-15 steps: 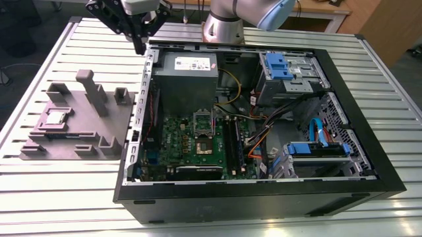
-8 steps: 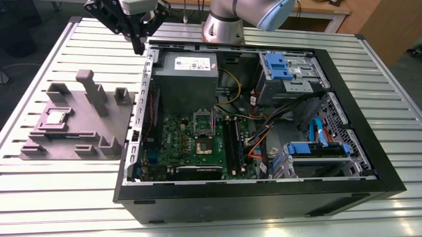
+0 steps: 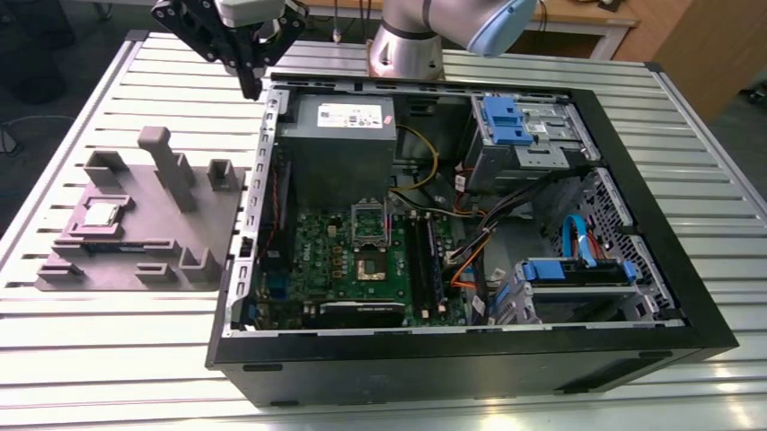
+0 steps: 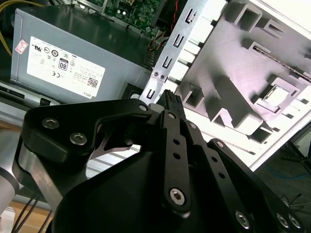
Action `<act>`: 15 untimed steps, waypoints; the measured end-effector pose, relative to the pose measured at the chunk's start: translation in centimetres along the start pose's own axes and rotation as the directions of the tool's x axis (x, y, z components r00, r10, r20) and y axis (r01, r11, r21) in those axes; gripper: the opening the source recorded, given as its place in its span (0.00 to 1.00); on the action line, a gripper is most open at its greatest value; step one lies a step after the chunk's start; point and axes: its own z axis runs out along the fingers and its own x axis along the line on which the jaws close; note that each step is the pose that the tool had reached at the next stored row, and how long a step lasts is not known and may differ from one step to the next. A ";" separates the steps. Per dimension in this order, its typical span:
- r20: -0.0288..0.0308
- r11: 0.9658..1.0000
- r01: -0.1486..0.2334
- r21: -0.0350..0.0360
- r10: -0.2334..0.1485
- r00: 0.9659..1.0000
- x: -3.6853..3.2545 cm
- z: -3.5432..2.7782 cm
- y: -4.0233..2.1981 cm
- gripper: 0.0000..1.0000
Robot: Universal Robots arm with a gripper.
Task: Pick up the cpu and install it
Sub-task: 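Reach for the cpu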
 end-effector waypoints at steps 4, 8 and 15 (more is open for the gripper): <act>0.000 1.000 0.000 0.000 0.000 1.000 0.07 0.00 0.00 0.10; 0.000 1.000 0.000 0.000 0.000 1.000 0.26 -0.01 -0.02 0.10; 0.000 1.000 0.000 0.000 0.000 1.000 0.49 -0.01 -0.04 0.10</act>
